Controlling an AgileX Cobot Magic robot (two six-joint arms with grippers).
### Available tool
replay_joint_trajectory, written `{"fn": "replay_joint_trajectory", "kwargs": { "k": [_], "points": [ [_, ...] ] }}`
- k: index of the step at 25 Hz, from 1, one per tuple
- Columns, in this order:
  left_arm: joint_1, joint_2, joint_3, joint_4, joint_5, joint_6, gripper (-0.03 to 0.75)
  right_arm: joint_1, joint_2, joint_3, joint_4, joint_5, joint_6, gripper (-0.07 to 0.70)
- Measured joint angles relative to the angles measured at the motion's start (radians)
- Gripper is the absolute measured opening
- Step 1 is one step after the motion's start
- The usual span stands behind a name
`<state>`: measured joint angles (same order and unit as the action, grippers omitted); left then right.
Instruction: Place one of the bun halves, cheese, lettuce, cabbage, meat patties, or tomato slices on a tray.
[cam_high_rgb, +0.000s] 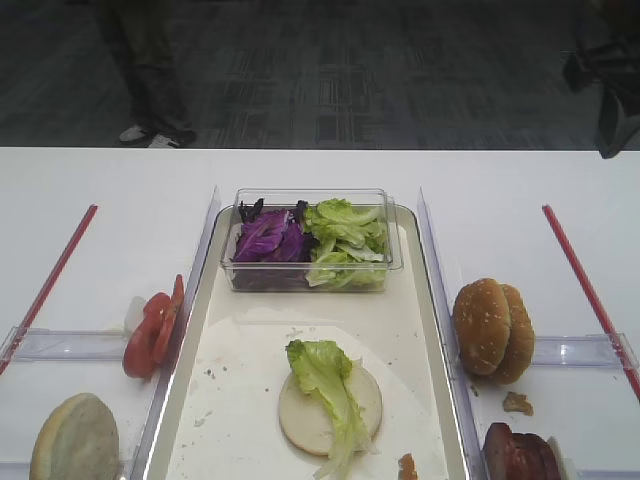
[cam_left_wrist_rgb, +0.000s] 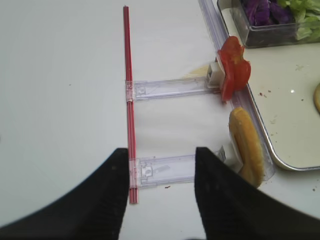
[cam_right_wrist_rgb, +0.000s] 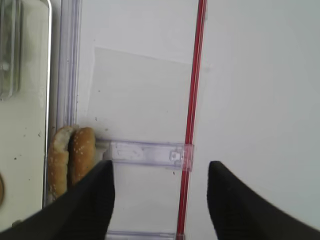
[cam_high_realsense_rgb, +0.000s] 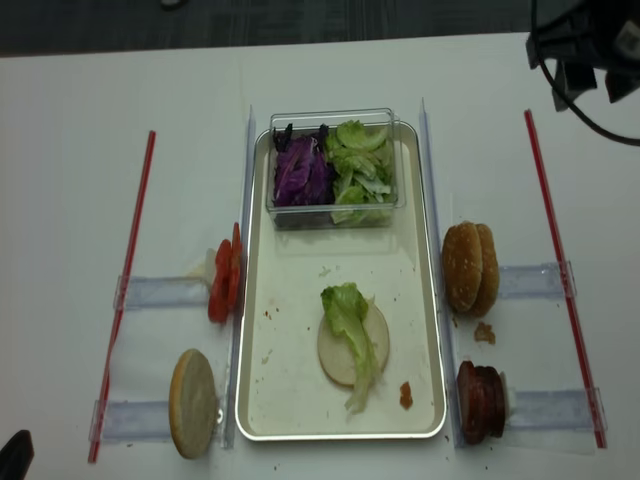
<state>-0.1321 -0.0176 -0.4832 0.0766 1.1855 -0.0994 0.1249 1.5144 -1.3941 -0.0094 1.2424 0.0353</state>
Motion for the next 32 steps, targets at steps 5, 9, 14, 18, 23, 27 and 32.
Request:
{"fn": "replay_joint_trajectory", "kwargs": {
  "k": [5, 9, 14, 18, 23, 27, 32],
  "points": [
    [0.0, 0.0, 0.0, 0.0, 0.0, 0.0, 0.296, 0.0, -0.138, 0.132, -0.004, 0.0, -0.021, 0.433],
    [0.0, 0.0, 0.0, 0.0, 0.0, 0.0, 0.296, 0.0, -0.242, 0.238, 0.002, 0.0, -0.025, 0.433],
    [0.0, 0.0, 0.0, 0.0, 0.0, 0.0, 0.296, 0.0, -0.371, 0.366, 0.009, 0.0, -0.027, 0.433],
    [0.0, 0.0, 0.0, 0.0, 0.0, 0.0, 0.295, 0.0, -0.487, 0.462, 0.018, 0.0, -0.027, 0.433],
    [0.0, 0.0, 0.0, 0.0, 0.0, 0.0, 0.296, 0.0, -0.65, 0.554, 0.042, 0.0, -0.025, 0.433],
    [0.0, 0.0, 0.0, 0.0, 0.0, 0.0, 0.296, 0.0, -0.799, 0.603, 0.049, 0.008, -0.023, 0.433],
    [0.0, 0.0, 0.0, 0.0, 0.0, 0.0, 0.296, 0.0, -0.947, 0.653, 0.048, 0.015, -0.021, 0.433]
  ]
}}
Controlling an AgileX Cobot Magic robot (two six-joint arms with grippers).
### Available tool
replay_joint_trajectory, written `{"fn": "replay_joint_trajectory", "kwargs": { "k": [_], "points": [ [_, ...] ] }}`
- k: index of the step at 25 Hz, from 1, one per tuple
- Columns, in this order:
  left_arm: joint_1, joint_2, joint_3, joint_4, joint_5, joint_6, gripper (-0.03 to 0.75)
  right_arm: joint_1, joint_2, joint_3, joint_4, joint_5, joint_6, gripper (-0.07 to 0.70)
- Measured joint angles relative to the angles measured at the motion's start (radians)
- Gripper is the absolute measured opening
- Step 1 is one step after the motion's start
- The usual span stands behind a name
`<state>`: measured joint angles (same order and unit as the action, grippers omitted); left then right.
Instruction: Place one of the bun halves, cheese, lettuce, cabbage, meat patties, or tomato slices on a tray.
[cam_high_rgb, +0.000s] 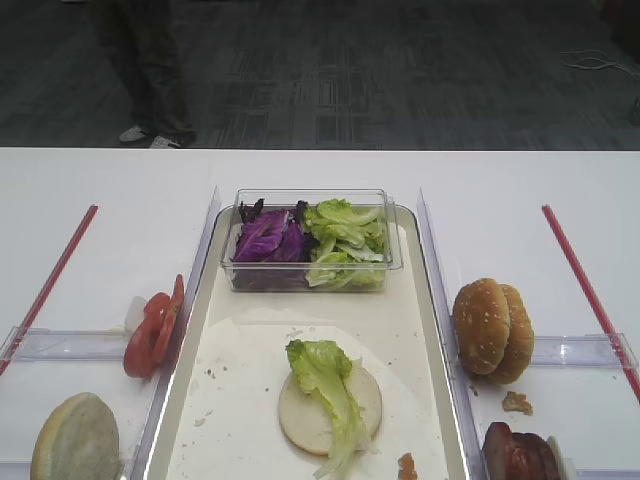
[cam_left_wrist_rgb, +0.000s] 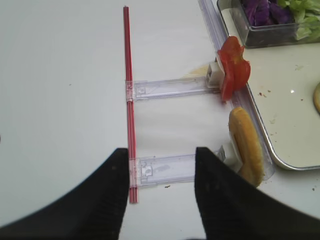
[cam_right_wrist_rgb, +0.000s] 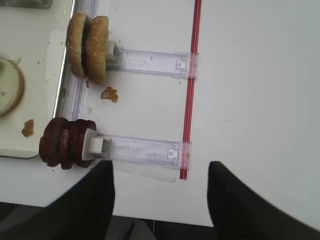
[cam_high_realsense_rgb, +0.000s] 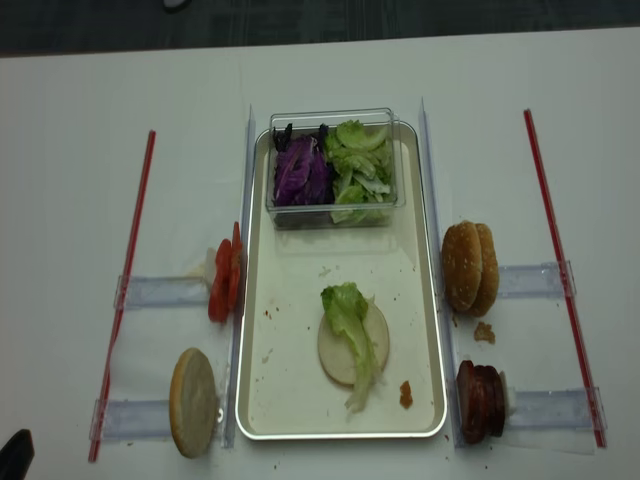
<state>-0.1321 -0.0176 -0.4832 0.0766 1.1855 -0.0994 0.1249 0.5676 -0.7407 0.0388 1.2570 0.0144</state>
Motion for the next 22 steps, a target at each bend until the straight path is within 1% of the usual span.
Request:
{"fn": "replay_joint_trajectory", "kwargs": {
  "k": [5, 14, 22],
  "points": [
    [0.0, 0.0, 0.0, 0.0, 0.0, 0.0, 0.296, 0.0, -0.114, 0.07, -0.005, 0.006, -0.004, 0.433],
    [0.0, 0.0, 0.0, 0.0, 0.0, 0.0, 0.295, 0.0, -0.329, 0.209, -0.09, 0.011, -0.005, 0.427],
    [0.0, 0.0, 0.0, 0.0, 0.0, 0.0, 0.296, 0.0, -0.497, 0.218, -0.098, 0.015, -0.005, 0.413]
  ]
}}
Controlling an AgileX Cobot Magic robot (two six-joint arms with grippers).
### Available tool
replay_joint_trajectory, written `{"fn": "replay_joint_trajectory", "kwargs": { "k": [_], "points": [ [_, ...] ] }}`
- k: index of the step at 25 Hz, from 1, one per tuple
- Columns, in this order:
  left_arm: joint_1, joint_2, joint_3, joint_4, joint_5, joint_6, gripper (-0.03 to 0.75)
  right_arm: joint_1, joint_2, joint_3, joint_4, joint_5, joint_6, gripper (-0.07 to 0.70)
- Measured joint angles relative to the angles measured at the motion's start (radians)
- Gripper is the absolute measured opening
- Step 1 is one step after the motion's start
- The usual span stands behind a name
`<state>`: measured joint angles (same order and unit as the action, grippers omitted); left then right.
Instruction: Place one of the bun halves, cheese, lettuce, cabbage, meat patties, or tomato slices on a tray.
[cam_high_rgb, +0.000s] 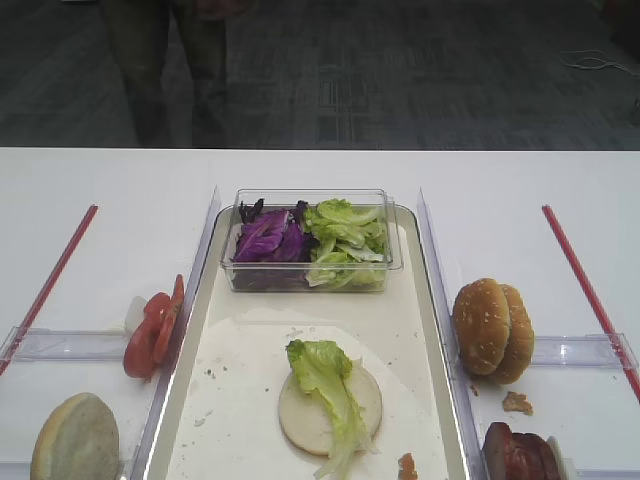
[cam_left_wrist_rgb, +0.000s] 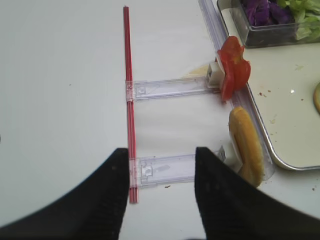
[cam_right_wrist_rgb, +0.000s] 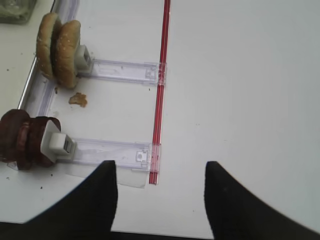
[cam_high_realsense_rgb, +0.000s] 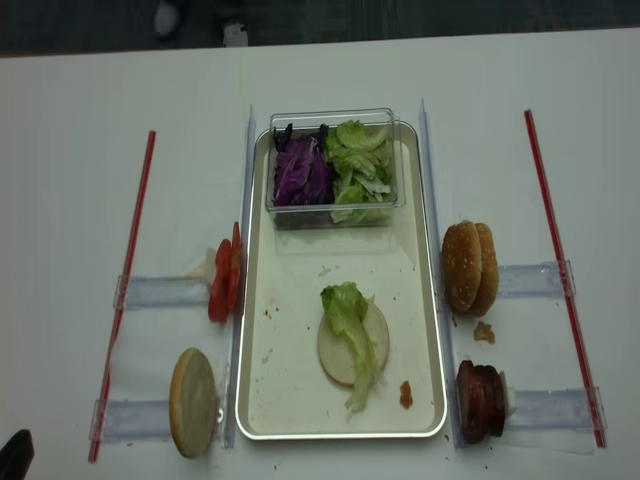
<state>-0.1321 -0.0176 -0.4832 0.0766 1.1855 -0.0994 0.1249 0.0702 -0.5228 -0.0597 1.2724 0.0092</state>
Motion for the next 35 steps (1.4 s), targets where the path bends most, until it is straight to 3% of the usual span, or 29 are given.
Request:
{"fn": "replay_joint_trajectory", "kwargs": {
  "k": [14, 23, 35],
  "points": [
    [0.002, 0.0, 0.0, 0.0, 0.0, 0.0, 0.296, -0.004, -0.087, 0.002, 0.006, 0.009, -0.017, 0.412],
    [0.002, 0.0, 0.0, 0.0, 0.0, 0.0, 0.295, -0.127, -0.087, 0.044, 0.078, -0.108, -0.042, 0.412],
    [0.002, 0.0, 0.0, 0.0, 0.0, 0.0, 0.296, -0.149, -0.087, 0.051, 0.094, -0.118, -0.069, 0.412]
  ]
}}
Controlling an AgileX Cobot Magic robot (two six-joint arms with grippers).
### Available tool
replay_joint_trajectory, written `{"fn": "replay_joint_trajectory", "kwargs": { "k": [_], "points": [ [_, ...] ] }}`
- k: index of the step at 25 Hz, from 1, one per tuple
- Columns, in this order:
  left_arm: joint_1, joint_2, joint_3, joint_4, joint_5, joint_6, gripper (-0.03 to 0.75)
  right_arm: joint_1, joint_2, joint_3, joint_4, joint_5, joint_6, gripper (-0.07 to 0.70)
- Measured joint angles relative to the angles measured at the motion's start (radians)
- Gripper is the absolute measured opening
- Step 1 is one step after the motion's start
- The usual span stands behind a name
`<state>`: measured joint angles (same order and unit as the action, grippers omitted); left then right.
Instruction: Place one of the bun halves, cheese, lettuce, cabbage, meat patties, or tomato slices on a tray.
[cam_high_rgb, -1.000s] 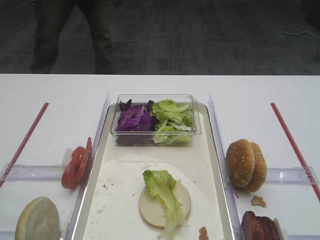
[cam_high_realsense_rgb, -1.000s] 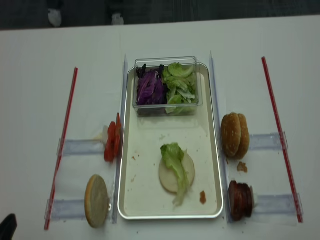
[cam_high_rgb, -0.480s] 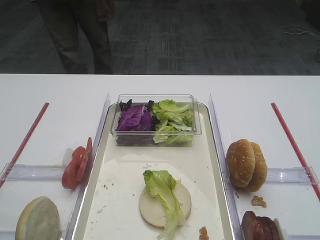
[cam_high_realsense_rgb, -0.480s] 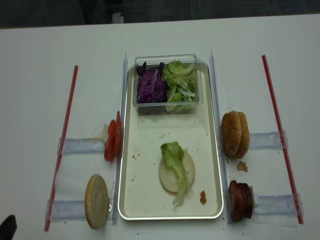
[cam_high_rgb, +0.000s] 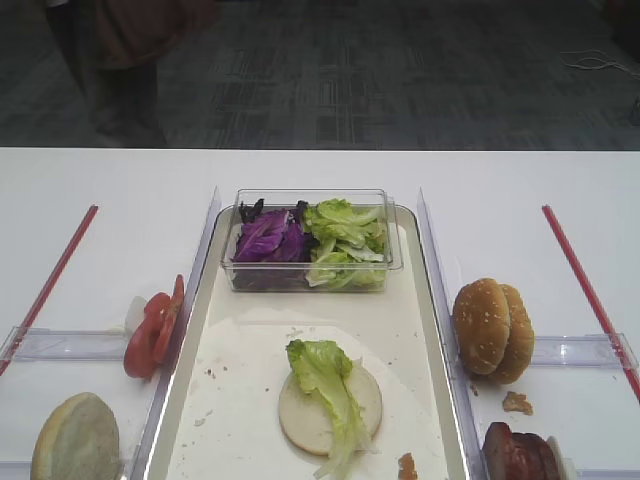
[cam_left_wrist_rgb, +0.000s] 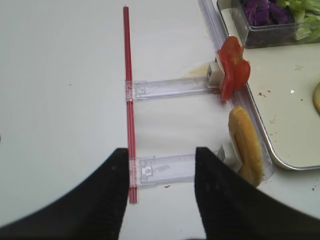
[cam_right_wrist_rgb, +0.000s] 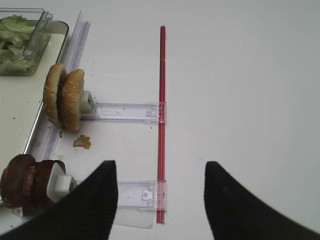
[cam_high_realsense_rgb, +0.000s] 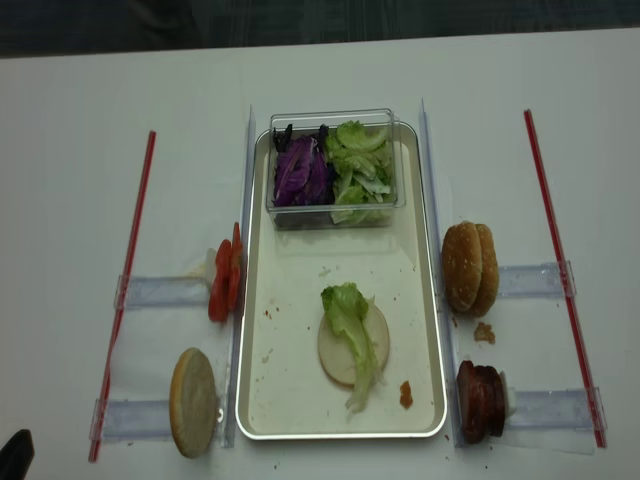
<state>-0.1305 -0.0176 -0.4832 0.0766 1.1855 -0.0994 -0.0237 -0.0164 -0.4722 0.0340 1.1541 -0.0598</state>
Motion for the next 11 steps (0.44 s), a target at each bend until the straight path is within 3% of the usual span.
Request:
{"fn": "replay_joint_trajectory", "kwargs": {
  "k": [11],
  "points": [
    [0.0, 0.0, 0.0, 0.0, 0.0, 0.0, 0.296, 0.0, 0.0, 0.0, 0.0, -0.002, 0.0, 0.412]
  ]
}}
